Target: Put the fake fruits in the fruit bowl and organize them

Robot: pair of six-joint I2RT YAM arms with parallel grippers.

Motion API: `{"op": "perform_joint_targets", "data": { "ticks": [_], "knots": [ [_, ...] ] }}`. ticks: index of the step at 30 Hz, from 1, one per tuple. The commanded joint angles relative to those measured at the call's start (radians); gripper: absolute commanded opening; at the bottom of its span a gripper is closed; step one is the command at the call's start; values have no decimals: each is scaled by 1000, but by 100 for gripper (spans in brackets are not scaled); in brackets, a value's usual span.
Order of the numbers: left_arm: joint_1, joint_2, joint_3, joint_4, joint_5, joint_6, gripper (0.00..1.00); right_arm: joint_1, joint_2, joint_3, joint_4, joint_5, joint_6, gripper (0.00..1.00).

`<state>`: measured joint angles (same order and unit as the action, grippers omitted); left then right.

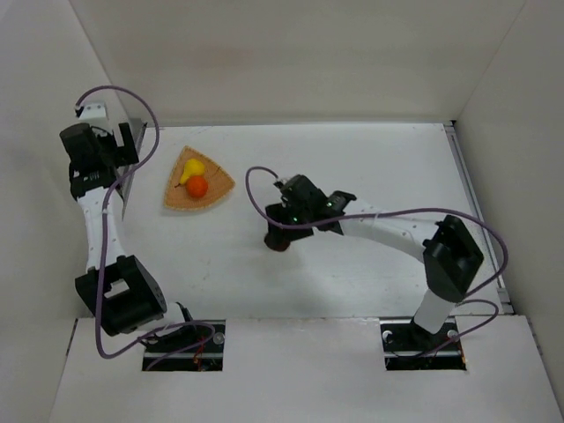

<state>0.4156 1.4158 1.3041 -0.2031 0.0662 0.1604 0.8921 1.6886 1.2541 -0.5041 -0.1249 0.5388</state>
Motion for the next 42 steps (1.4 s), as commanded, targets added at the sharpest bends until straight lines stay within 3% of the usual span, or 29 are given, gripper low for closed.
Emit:
{"op": "perform_joint_targets", "data": {
  "ticks": [1, 4, 8, 16, 20, 22, 25, 27, 35, 42],
  "knots": [
    [65, -70, -83, -7, 52, -68, 100, -9, 141, 274, 169, -61, -80, 10],
    [104, -89, -138, -7, 84, -94, 100, -32, 333, 520, 306, -82, -39, 10],
    [110, -106, -187, 1, 90, -127, 100, -58, 551, 743, 508, -67, 137, 13],
    [121, -101, -230, 17, 113, -163, 100, -78, 796, 818, 837, -32, 407, 19],
    [125, -84, -238, 31, 113, -180, 100, -78, 852, 864, 881, -27, 414, 30],
    [125, -77, -238, 31, 115, -188, 100, -80, 862, 883, 881, -27, 405, 40],
    [130, -67, -238, 31, 118, -200, 100, -84, 858, 884, 881, -33, 401, 70],
    [136, -61, -236, 33, 135, -203, 100, -88, 849, 883, 878, -38, 401, 100],
    [162, -44, -224, 21, 170, -194, 100, -88, 729, 812, 881, -41, 382, 100],
    [211, -63, -238, 5, 156, -128, 100, -137, 461, 527, 885, -70, 368, 100]
  ]
}}
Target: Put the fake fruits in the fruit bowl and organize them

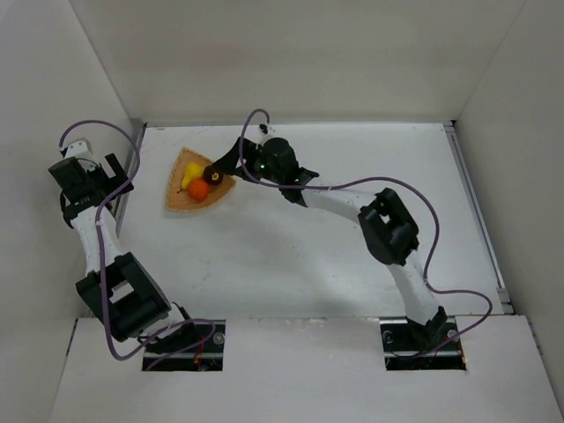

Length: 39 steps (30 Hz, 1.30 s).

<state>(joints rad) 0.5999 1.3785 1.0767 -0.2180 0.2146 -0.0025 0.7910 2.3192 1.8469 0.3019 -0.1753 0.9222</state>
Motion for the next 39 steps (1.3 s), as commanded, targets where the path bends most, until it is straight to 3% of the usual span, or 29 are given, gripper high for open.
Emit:
{"op": "perform_joint_targets", "data": {
  "ticks": [1, 8, 11, 14, 19, 23, 28, 39],
  "knots": [
    [34, -33, -14, 17, 8, 42, 100, -46, -217, -115, 80, -35, -19, 100],
    [59, -101, -23, -17, 41, 73, 100, -176, -607, -515, 85, -153, -75, 100],
    [88, -117, -41, -35, 91, 59, 100, -345, -777, -746, 11, -207, -132, 100],
    [105, -124, -52, -63, 156, 61, 100, -537, -944, -914, -198, -133, -248, 100],
    [111, -118, -32, -135, 215, 107, 100, -671, -1049, -910, -645, 210, -587, 100],
    [71, -114, -15, -168, 201, 150, 100, -674, -1155, -957, -658, 401, -657, 100],
    [27, -124, -34, -195, 166, 200, 100, -710, -1247, -1014, -615, 387, -648, 100],
    [4, -145, -37, -195, 157, 196, 100, -715, -1245, -1023, -616, 349, -654, 100]
  ]
}}
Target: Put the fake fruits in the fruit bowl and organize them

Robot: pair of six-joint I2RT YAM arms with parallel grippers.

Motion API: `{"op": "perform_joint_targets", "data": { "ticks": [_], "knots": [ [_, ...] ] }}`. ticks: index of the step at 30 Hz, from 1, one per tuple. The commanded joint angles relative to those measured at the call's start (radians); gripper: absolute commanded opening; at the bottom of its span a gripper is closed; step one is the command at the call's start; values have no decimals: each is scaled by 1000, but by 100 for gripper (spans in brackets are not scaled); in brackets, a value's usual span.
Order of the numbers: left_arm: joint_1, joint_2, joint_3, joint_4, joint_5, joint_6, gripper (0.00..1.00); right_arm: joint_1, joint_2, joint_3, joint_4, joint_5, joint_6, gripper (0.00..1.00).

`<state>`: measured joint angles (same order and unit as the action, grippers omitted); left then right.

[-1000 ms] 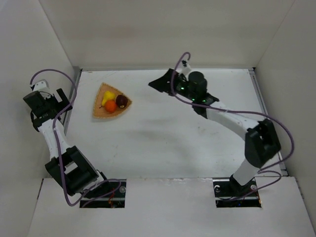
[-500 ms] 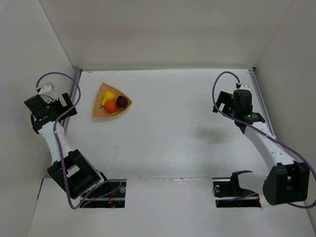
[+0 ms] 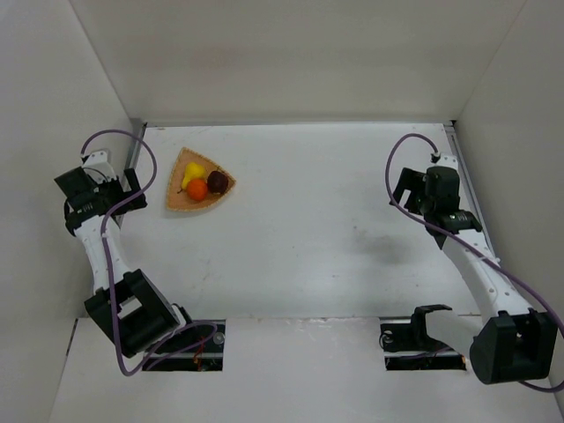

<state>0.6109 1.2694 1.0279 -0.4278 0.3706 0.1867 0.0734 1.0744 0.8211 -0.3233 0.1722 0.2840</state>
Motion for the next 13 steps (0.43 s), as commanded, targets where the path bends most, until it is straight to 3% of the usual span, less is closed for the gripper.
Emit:
{"op": "perform_joint_targets", "data": {
  "ticks": [1, 13],
  "knots": [
    [-7, -36, 14, 18, -1, 5, 100, 2, 1, 3, 9, -2, -14, 100],
    [-35, -61, 3, -6, 2, 22, 100, 2, -2, 3, 13, -5, -17, 100]
  ]
}}
